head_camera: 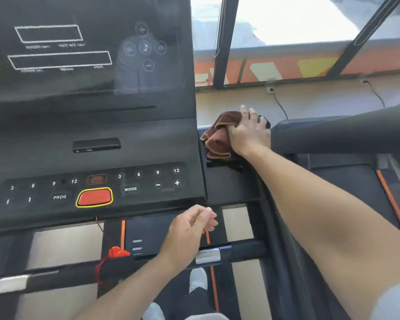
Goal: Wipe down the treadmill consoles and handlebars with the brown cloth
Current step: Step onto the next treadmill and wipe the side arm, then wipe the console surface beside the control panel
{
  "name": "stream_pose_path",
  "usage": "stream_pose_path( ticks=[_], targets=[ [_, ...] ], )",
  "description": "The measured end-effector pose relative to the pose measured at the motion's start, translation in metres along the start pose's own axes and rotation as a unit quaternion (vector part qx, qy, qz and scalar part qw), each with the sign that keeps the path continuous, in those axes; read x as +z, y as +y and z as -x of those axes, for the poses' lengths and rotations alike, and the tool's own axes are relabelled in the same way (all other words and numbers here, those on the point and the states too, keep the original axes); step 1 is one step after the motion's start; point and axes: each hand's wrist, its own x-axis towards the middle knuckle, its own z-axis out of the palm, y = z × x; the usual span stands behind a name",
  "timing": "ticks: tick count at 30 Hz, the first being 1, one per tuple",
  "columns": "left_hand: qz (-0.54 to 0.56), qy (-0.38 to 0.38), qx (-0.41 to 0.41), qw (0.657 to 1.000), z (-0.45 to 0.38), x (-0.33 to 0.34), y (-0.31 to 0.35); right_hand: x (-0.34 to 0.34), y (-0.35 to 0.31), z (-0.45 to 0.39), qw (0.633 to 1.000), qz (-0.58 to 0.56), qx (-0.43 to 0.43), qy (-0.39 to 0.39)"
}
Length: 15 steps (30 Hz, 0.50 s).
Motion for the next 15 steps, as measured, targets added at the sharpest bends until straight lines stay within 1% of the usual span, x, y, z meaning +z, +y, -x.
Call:
stream_pose_path(
  ticks=[3, 5, 7, 10, 13, 15],
  targets=[
    [-0.008, 0.012, -0.011, 1.000, 0.006, -0.011, -0.002, -0.004, -0.026, -0.018, 0.996, 0.058, -0.057, -0.034],
    [-0.006, 0.021, -0.012, 1.000, 0.011, -0.015, -0.001, -0.002, -0.041, -0.019, 0.990, 0.070, -0.102, -0.065],
    [-0.012, 0.022, -0.011, 1.000, 0.015, -0.019, 0.000, -0.001, -0.046, -0.012, 0.987, 0.044, -0.132, -0.081],
    [-0.021, 0.010, -0.001, 1.000, 0.020, -0.019, 0.000, 0.001, -0.038, 0.012, 0.980, -0.003, -0.181, -0.084],
    [-0.012, 0.002, 0.010, 1.000, 0.023, -0.017, 0.002, 0.005, -0.027, 0.056, 0.970, -0.037, -0.220, -0.093],
    [0.022, 0.011, 0.009, 1.000, 0.023, -0.016, 0.006, 0.007, -0.018, 0.096, 0.967, -0.050, -0.232, -0.097]
  ],
)
